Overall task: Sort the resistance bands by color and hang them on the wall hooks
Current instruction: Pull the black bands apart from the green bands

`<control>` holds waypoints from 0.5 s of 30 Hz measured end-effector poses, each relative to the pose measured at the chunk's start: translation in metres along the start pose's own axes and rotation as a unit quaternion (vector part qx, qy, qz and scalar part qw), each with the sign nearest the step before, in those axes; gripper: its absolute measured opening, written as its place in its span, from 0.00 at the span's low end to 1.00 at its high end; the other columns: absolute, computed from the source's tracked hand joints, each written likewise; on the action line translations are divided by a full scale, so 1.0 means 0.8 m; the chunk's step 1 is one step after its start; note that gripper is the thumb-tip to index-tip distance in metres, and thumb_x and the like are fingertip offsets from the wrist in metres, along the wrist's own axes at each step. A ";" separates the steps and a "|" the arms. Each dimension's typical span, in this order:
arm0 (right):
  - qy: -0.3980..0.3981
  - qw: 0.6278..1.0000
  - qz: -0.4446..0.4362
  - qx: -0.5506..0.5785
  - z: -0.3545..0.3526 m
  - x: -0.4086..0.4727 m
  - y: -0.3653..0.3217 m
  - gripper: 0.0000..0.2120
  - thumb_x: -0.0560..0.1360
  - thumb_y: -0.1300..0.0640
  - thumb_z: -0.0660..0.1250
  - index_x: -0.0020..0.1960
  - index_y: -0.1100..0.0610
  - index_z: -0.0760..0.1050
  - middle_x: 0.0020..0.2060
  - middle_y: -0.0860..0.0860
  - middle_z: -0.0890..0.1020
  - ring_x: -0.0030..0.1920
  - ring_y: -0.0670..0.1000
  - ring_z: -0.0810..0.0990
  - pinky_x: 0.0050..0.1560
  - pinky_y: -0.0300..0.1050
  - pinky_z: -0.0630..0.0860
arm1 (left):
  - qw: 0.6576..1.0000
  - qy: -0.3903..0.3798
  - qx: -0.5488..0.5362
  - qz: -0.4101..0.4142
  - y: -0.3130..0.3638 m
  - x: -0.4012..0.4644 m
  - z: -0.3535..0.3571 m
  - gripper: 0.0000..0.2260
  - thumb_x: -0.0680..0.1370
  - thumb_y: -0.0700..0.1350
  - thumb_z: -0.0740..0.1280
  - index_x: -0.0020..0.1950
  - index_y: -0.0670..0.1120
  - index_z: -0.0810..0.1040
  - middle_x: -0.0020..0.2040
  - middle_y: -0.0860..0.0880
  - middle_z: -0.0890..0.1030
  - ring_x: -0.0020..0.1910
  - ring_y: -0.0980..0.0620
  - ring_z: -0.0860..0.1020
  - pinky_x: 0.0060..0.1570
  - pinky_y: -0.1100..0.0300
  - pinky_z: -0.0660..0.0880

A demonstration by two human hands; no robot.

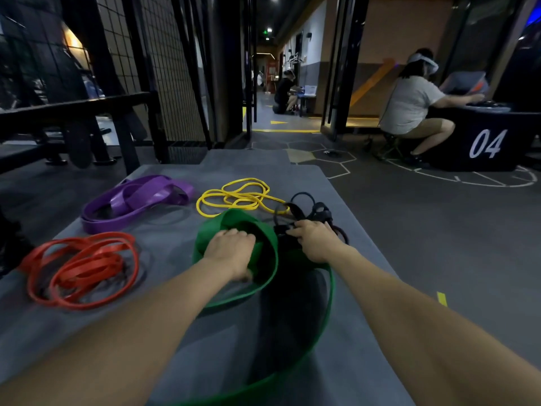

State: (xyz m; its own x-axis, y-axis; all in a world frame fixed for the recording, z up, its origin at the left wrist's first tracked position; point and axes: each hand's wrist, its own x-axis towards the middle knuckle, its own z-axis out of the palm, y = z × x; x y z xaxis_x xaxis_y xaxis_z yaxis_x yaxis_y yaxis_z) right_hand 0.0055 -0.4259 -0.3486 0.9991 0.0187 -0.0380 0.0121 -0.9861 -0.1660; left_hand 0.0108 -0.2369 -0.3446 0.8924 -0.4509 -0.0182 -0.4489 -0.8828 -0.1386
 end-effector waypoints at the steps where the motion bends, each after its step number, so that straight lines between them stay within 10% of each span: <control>1: 0.019 1.000 -0.006 0.017 0.003 0.002 -0.001 0.21 0.79 0.62 0.56 0.69 0.48 0.69 0.72 0.49 0.64 0.72 0.55 0.61 0.73 0.56 0.50 | 1.000 0.019 -0.023 -0.006 -0.004 -0.002 0.004 0.19 0.74 0.48 0.69 0.63 0.47 0.72 0.59 0.46 0.73 0.61 0.45 0.72 0.57 0.53 0.70; 6: 0.155 0.985 -0.022 0.071 0.012 -0.004 -0.004 0.17 0.76 0.64 0.58 0.62 0.56 0.77 0.66 0.54 0.72 0.64 0.61 0.71 0.64 0.48 0.68 | 0.995 -0.005 -0.099 0.018 -0.032 -0.020 0.000 0.16 0.74 0.46 0.68 0.62 0.54 0.75 0.51 0.48 0.72 0.57 0.46 0.75 0.54 0.57 0.70; 15: 0.072 0.995 0.045 0.050 -0.017 -0.060 -0.040 0.21 0.79 0.62 0.57 0.71 0.56 0.64 0.72 0.54 0.62 0.68 0.61 0.64 0.68 0.53 0.65 | 0.986 -0.115 -0.082 0.087 -0.056 -0.111 -0.009 0.17 0.73 0.47 0.69 0.62 0.53 0.74 0.62 0.50 0.76 0.61 0.47 0.74 0.60 0.50 0.72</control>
State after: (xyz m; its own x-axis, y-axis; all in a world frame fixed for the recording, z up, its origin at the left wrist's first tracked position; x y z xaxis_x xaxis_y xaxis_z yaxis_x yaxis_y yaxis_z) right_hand -0.0423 -0.3979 -0.3277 0.9915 -0.0997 0.0836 -0.0744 -0.9613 -0.2651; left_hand -0.0483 -0.1583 -0.3296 0.7799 -0.5719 -0.2542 -0.5802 -0.8130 0.0490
